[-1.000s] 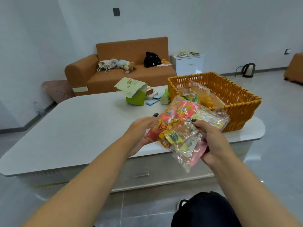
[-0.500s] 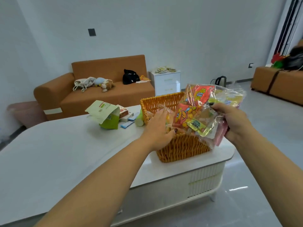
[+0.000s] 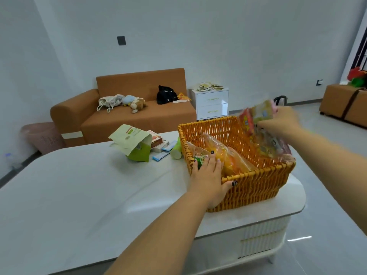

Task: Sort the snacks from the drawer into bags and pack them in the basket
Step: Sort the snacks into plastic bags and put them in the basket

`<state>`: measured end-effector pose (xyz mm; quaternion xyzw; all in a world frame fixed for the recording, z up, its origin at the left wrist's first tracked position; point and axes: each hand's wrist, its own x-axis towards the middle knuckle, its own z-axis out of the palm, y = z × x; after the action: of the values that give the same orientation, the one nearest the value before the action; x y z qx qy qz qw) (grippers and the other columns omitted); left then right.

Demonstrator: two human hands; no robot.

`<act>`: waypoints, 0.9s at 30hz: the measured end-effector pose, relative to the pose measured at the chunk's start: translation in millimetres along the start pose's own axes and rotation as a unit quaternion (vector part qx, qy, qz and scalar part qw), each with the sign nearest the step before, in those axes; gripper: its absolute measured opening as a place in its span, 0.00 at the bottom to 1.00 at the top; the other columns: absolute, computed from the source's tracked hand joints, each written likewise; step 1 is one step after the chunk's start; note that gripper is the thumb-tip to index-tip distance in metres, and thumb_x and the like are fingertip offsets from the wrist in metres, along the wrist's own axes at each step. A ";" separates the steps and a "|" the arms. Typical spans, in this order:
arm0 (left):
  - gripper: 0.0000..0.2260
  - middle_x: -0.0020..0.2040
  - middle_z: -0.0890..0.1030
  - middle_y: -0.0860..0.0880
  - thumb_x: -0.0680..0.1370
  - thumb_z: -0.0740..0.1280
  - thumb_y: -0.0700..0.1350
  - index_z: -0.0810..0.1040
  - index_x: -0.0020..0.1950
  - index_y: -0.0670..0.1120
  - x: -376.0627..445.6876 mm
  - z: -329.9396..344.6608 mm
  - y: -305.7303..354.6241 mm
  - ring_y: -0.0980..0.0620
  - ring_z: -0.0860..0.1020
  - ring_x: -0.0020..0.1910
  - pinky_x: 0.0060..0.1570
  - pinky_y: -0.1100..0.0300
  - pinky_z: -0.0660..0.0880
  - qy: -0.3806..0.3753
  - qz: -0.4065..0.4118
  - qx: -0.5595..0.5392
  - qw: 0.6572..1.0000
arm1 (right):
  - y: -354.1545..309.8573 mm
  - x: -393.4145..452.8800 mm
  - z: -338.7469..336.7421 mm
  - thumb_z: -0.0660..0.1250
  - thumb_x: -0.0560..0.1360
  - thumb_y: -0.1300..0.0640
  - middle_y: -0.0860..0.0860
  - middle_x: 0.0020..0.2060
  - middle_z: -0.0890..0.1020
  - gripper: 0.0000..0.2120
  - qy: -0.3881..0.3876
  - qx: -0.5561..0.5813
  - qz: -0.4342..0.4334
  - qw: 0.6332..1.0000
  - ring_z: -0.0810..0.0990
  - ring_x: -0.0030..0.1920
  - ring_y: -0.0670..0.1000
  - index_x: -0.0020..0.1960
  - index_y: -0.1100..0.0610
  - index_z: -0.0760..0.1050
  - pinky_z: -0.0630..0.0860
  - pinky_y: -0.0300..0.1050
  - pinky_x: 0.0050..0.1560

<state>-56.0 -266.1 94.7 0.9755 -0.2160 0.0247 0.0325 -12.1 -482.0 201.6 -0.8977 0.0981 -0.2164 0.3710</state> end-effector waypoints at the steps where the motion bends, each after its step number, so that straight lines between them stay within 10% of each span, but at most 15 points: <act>1: 0.34 0.80 0.40 0.46 0.82 0.48 0.64 0.43 0.81 0.46 0.2 -0.5 -0.1 0.47 0.40 0.79 0.74 0.44 0.37 0.001 -0.001 -0.001 1.000 | -2.3 3.8 10.4 0.70 0.72 0.55 0.55 0.36 0.80 0.07 -0.027 -0.040 -0.004 0.999 0.80 0.39 0.56 0.40 0.57 0.75 0.79 0.49 0.40; 11: 0.34 0.81 0.41 0.46 0.81 0.49 0.64 0.45 0.81 0.46 1.2 1.4 1.6 0.48 0.41 0.79 0.74 0.44 0.36 0.005 -0.004 0.005 1.000 | -17.4 19.9 67.4 0.67 0.73 0.60 0.57 0.43 0.77 0.09 -0.147 -0.333 0.006 0.932 0.77 0.41 0.54 0.52 0.58 0.72 0.77 0.45 0.40; 21: 0.35 0.81 0.41 0.48 0.81 0.48 0.65 0.41 0.80 0.47 -0.5 -5.3 0.4 0.49 0.41 0.79 0.73 0.41 0.34 -0.005 -0.001 -0.079 0.997 | -12.0 27.4 71.5 0.70 0.70 0.61 0.56 0.39 0.73 0.15 -0.186 -0.373 0.060 0.907 0.72 0.34 0.50 0.55 0.64 0.72 0.67 0.39 0.28; 25: 0.21 0.72 0.66 0.46 0.82 0.59 0.47 0.63 0.74 0.43 17.6 -33.1 15.9 0.48 0.65 0.70 0.72 0.49 0.63 0.156 0.051 -0.200 0.966 | 9.5 36.6 63.8 0.71 0.69 0.55 0.57 0.42 0.76 0.17 -0.174 -0.329 0.069 0.925 0.77 0.42 0.55 0.54 0.62 0.74 0.75 0.45 0.41; 27: 0.14 0.62 0.75 0.45 0.80 0.61 0.40 0.73 0.66 0.42 38.7 -49.2 29.3 0.49 0.74 0.58 0.59 0.56 0.74 0.101 0.074 -0.229 0.965 | 18.4 38.4 59.7 0.71 0.71 0.54 0.58 0.44 0.77 0.16 -0.168 -0.303 0.069 0.935 0.77 0.48 0.57 0.53 0.62 0.74 0.76 0.47 0.46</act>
<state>-35.0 -305.2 147.7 0.9159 -0.2830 0.0756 0.2746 49.2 -470.7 163.1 -0.9819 0.1567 0.0040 0.1063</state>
